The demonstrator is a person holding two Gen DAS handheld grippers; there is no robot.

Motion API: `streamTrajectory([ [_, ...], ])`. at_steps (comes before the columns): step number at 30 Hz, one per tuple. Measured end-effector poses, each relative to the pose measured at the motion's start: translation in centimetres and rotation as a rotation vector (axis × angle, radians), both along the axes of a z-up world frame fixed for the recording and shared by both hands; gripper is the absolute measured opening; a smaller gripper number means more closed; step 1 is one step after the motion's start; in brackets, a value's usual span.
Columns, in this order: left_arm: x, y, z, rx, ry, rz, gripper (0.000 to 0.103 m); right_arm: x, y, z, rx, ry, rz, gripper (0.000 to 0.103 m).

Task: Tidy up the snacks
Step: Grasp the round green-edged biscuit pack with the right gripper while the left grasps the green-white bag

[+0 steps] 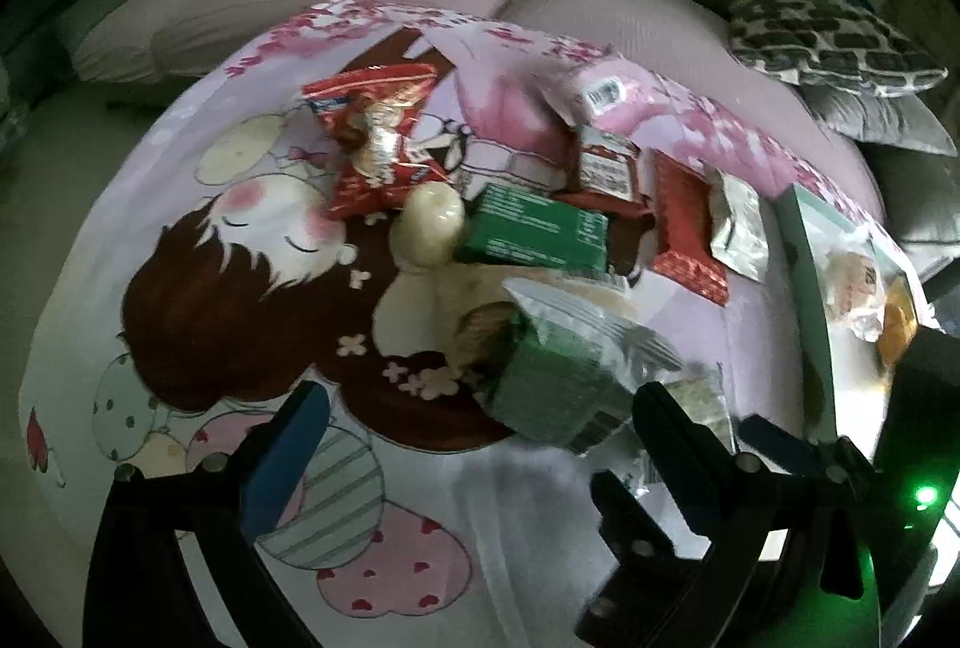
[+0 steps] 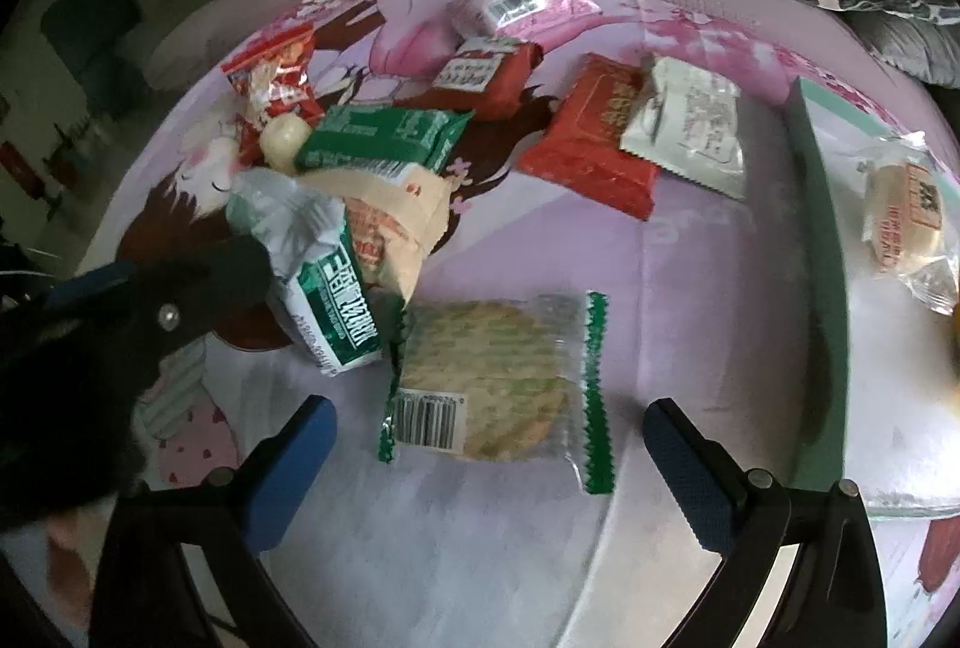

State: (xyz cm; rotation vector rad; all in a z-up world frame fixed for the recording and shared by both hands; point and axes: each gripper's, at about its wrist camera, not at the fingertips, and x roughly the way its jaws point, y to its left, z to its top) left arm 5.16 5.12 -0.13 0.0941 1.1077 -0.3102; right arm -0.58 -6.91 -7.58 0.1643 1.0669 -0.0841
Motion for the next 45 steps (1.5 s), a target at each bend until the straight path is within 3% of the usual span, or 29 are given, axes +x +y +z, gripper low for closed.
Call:
streamTrajectory([
  [4, 0.1, -0.5, -0.5, -0.002, 0.023, -0.025, 0.101, -0.1, -0.3, -0.2, -0.035, -0.011, -0.017, 0.101],
  [13, 0.5, -1.3, -1.2, 0.029, 0.04, -0.029, 0.101, -0.7, -3.0, -0.1, -0.009, -0.021, -0.084, 0.076],
  [22, 1.2, -1.3, -2.6, 0.026, 0.082, -0.002, 0.1, -0.7, -5.2, -0.1, 0.011, -0.016, -0.135, 0.074],
  [26, 1.3, -1.8, -2.6, -0.027, 0.1, -0.021, 0.074, -0.7, -4.8, -0.2, -0.001, -0.01, -0.132, 0.074],
  [30, 1.2, -2.6, -2.8, -0.023, 0.103, -0.041, 0.054, -0.9, -4.7, -0.1, -0.001, -0.01, -0.134, 0.074],
  [34, 1.3, -2.1, -2.5, -0.042, 0.1, -0.026, 0.052, -1.1, -4.6, 0.0, 0.0, -0.009, -0.133, 0.071],
  [38, 1.5, -1.7, -2.1, -0.054, 0.085, -0.008, 0.051, -1.0, -4.6, 0.2, 0.012, -0.018, -0.135, 0.059],
  [45, 1.5, -1.1, -1.3, -0.083, 0.069, 0.012, 0.051, -1.2, -4.6, 1.0, 0.044, -0.048, -0.127, 0.058],
])
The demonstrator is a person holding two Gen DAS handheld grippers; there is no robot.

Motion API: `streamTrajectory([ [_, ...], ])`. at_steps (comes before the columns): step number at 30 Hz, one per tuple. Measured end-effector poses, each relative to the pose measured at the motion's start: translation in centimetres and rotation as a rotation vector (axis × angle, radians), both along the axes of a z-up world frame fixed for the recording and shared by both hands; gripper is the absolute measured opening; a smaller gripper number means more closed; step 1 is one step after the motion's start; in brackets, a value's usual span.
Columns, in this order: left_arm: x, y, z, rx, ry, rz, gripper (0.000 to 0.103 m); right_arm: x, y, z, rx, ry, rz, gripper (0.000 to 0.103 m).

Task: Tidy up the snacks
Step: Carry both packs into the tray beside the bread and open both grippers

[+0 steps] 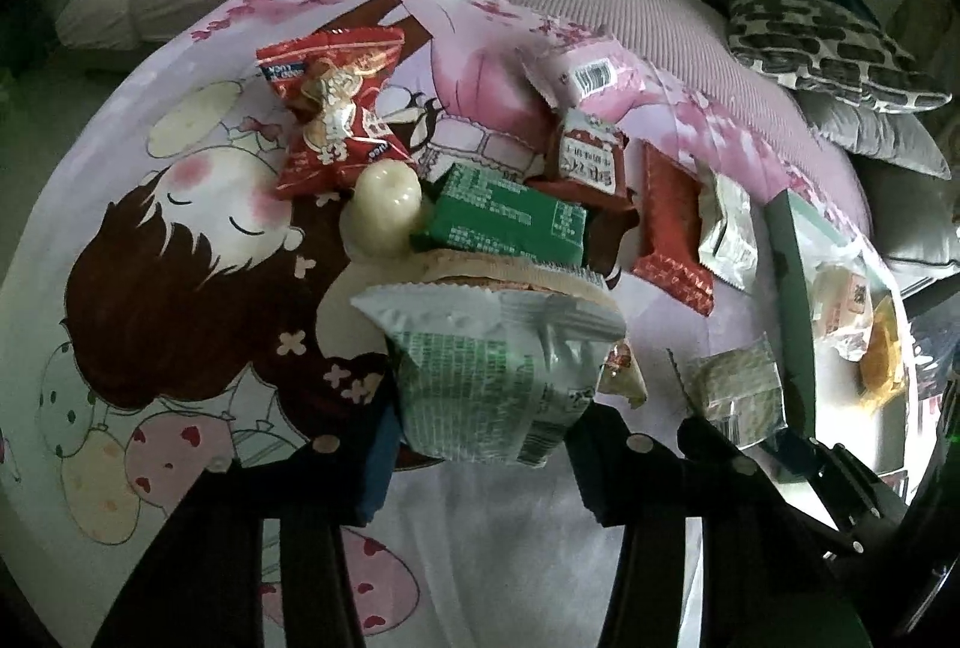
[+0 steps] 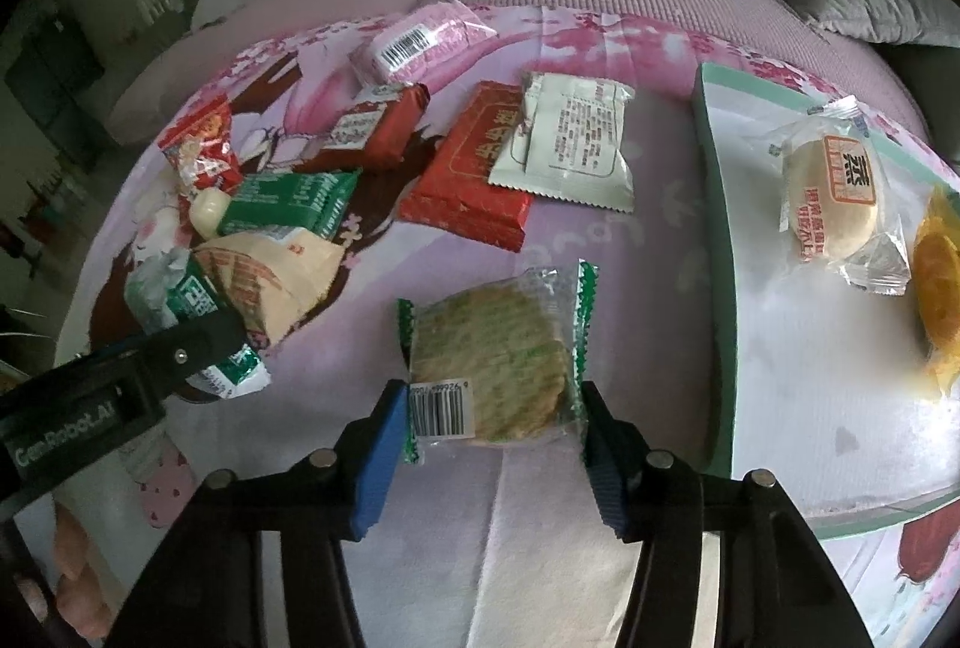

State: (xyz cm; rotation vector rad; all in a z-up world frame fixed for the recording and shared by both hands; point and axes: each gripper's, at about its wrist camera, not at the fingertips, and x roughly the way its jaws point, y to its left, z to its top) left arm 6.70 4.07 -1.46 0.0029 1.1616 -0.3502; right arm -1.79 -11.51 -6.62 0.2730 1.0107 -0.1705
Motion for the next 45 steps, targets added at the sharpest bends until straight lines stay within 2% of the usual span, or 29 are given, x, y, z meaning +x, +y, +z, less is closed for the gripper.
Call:
streamTrajectory([
  [5, -0.3, 0.8, 1.3, -0.011, -0.042, 0.027, 0.051, -0.4, 0.2, 1.4, 0.006, -0.044, 0.002, 0.058],
  [14, -0.9, 2.9, 4.8, -0.002, -0.184, 0.122, 0.051, -2.1, 0.1, 4.8, 0.024, -0.157, -0.018, 0.058],
  [20, -0.9, 2.9, 5.3, -0.014, -0.195, 0.147, 0.051, -2.1, -0.4, 5.2, 0.036, -0.164, -0.031, 0.058],
  [26, -1.4, 1.5, 5.6, -0.016, -0.208, 0.128, 0.051, -2.8, -1.9, 5.5, 0.028, -0.171, -0.079, 0.058],
  [29, -1.9, -0.1, 6.0, -0.017, -0.219, 0.09, 0.051, -3.3, -3.0, 5.9, 0.011, -0.176, -0.116, 0.058],
  [33, -3.0, -3.2, 6.4, -0.018, -0.227, -0.007, 0.051, -4.1, -5.2, 6.4, 0.017, -0.189, -0.175, 0.058],
  [45, -6.0, -11.4, 5.8, -0.039, -0.206, -0.243, 0.051, -8.8, -14.0, 7.0, 0.053, -0.22, -0.452, 0.058],
])
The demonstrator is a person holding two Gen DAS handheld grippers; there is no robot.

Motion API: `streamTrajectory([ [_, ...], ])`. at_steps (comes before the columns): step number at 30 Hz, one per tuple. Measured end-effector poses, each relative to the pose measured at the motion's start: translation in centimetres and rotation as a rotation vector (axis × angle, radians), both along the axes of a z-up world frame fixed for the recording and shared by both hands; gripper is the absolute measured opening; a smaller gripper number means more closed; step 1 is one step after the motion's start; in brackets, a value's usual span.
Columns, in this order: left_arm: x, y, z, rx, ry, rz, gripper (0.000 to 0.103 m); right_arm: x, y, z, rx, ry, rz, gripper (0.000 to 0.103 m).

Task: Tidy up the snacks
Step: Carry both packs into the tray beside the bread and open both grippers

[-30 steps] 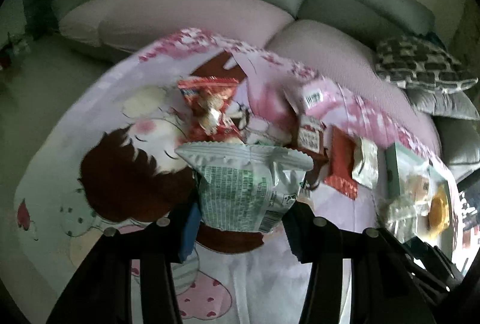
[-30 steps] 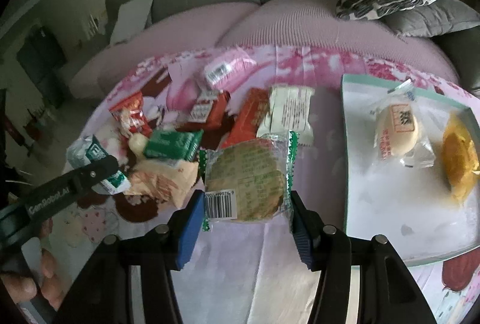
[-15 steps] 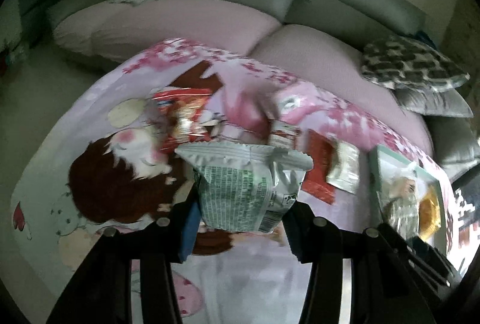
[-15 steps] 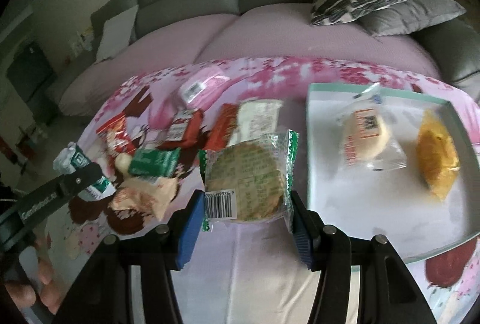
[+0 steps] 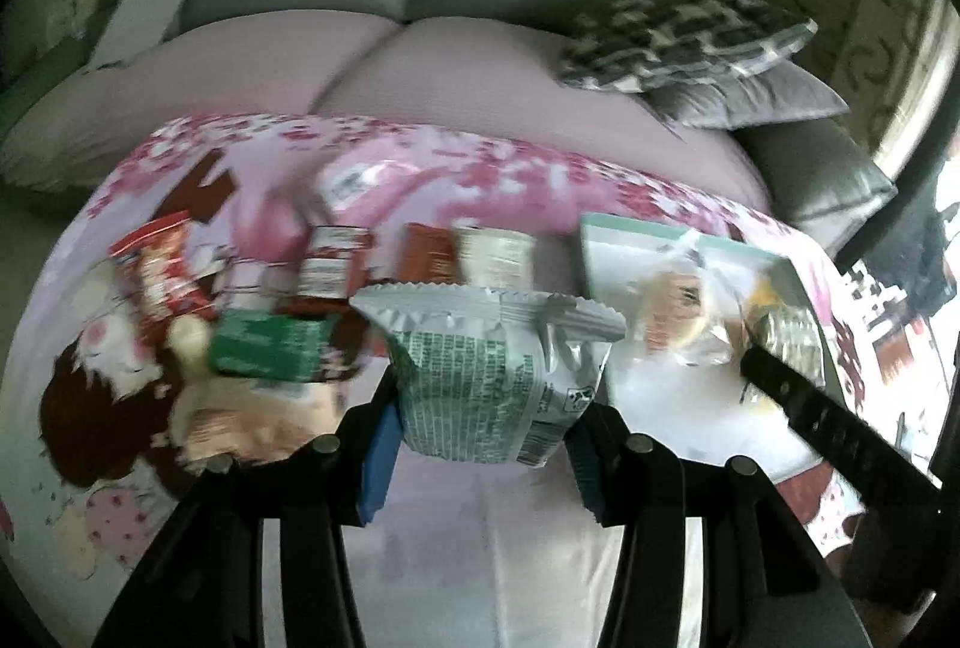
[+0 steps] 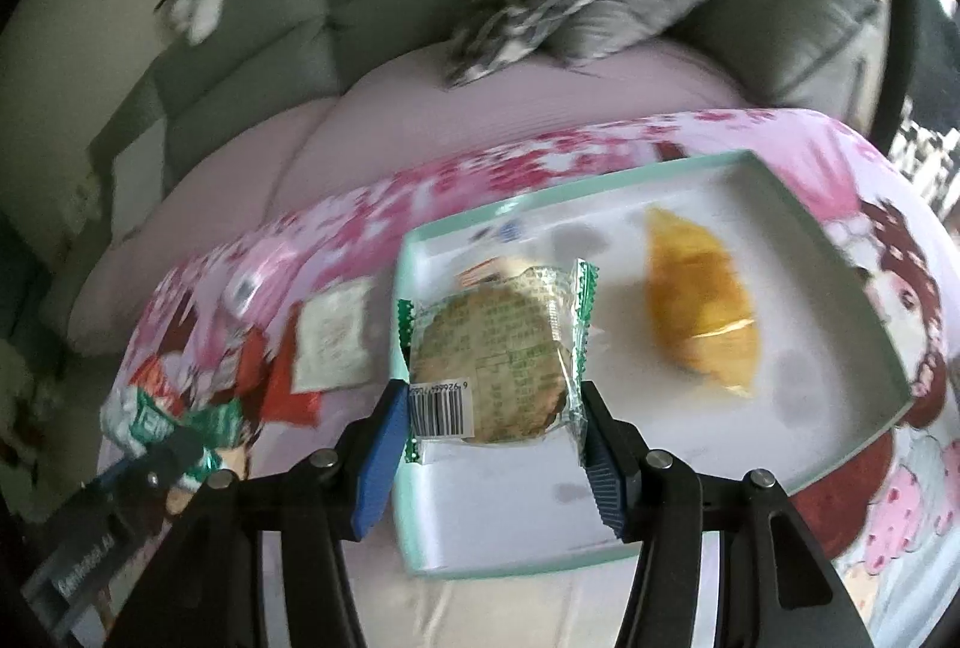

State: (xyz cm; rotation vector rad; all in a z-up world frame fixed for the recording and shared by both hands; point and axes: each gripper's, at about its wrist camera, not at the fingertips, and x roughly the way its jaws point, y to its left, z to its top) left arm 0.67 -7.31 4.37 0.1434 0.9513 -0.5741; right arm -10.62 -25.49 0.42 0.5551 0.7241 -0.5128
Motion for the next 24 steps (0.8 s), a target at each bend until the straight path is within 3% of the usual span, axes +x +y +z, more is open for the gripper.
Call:
streamTrajectory([
  [6, -1.3, -3.7, -0.5, 0.017, 0.0, -0.094, 0.051, -2.9, -3.4, 0.3, 0.009, -0.017, -0.126, 0.058],
  [15, -2.4, -8.4, -2.7, 0.058, 0.07, -0.211, 0.051, -6.5, -7.0, 0.4, -0.029, -0.004, -0.303, 0.058],
  [24, -2.3, -11.3, -4.8, 0.111, 0.126, -0.269, 0.051, -6.8, -9.5, -1.8, -0.009, 0.058, -0.355, 0.058],
])
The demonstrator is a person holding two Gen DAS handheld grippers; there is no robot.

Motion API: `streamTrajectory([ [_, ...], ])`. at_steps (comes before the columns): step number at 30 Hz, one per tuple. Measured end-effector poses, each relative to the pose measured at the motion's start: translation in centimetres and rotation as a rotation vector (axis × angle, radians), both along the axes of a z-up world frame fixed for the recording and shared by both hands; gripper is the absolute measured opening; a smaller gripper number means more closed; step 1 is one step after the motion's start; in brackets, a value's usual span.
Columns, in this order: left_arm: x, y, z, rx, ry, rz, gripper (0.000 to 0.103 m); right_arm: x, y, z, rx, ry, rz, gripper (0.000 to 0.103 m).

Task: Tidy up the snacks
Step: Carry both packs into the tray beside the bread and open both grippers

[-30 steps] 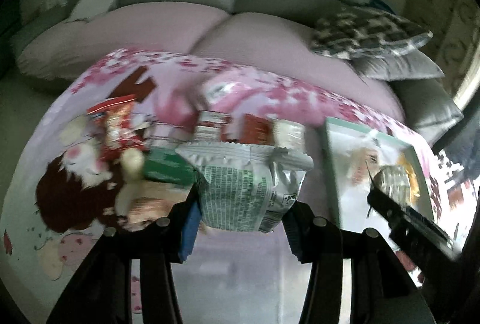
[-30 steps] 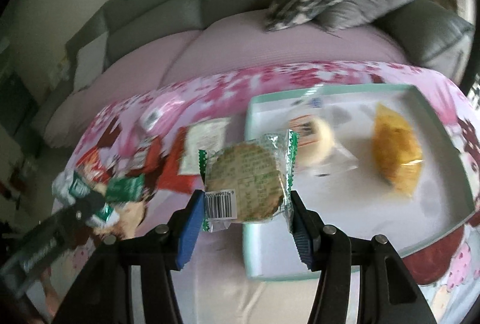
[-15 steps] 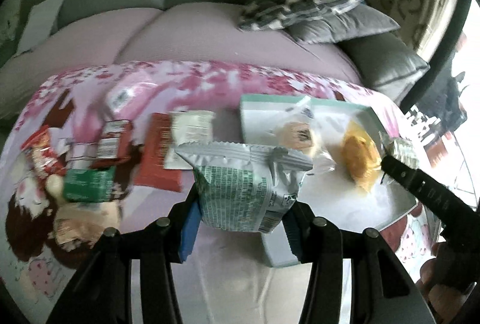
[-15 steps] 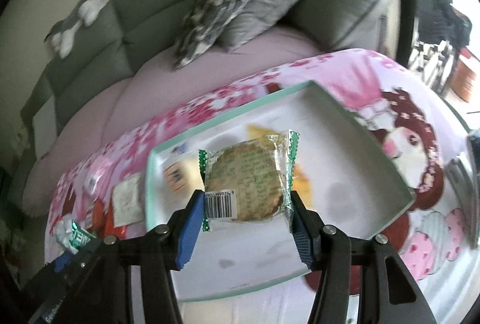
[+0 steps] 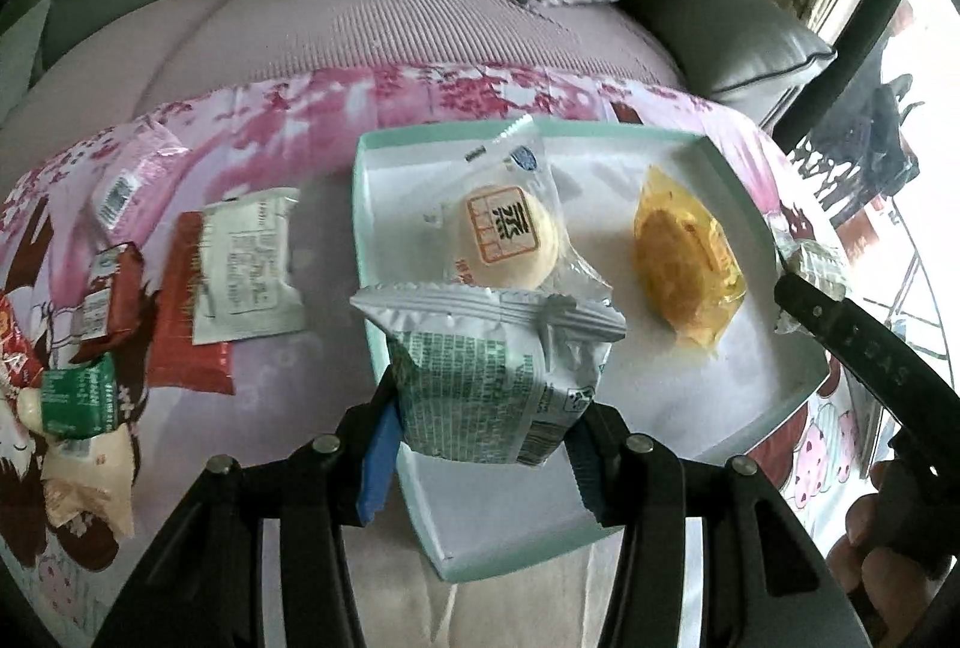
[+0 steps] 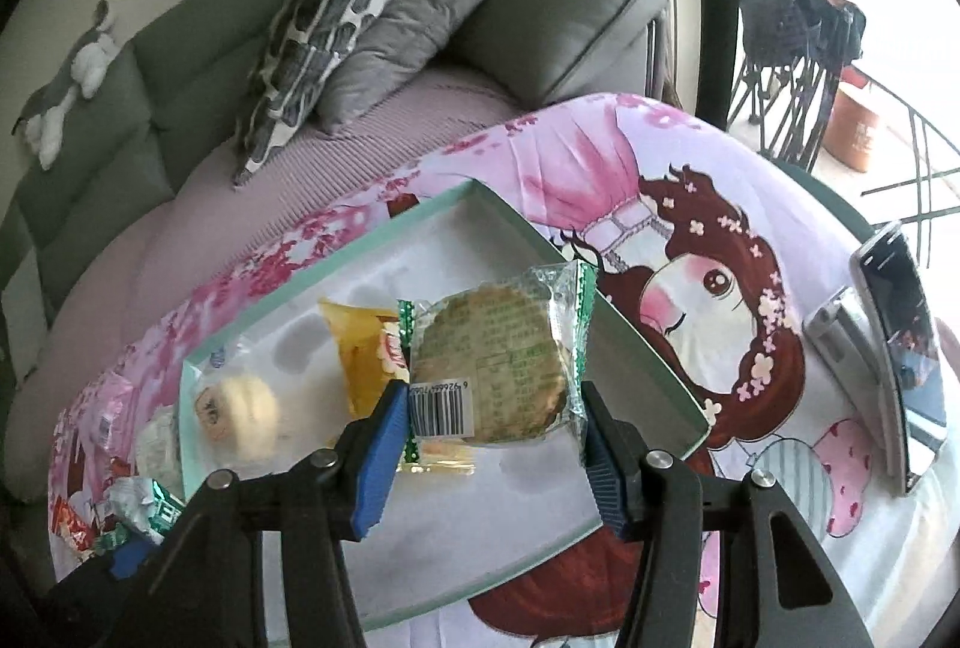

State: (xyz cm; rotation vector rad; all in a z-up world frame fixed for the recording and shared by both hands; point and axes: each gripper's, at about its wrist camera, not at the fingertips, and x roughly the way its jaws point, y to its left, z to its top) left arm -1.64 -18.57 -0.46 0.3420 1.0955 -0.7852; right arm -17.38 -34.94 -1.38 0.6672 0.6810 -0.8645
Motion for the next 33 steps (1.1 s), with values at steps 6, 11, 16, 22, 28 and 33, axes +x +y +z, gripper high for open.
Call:
streamTrajectory([
  [6, -0.7, -1.2, -1.3, 0.043, 0.013, -0.037, 0.051, 0.3, -1.2, -1.9, 0.042, 0.023, -0.013, 0.058],
  [11, -1.1, -2.4, -2.2, 0.076, 0.017, -0.057, 0.051, 0.8, -1.5, -3.2, 0.08, 0.046, -0.001, 0.058],
  [16, -1.1, -2.9, -2.9, 0.096, 0.013, -0.058, 0.051, 1.0, -1.7, -3.9, 0.099, 0.063, 0.007, 0.058],
  [22, -1.2, -3.2, -3.4, 0.105, -0.004, -0.059, 0.052, 1.1, -1.9, -4.7, 0.125, 0.071, 0.006, 0.059],
  [28, -0.9, -3.7, -3.8, 0.105, -0.011, -0.055, 0.052, 1.3, -2.0, -4.8, 0.125, 0.078, 0.006, 0.069],
  [33, -1.0, -3.9, -3.6, 0.108, -0.027, -0.056, 0.07, 1.1, -2.2, -4.5, 0.11, 0.076, -0.008, 0.074],
])
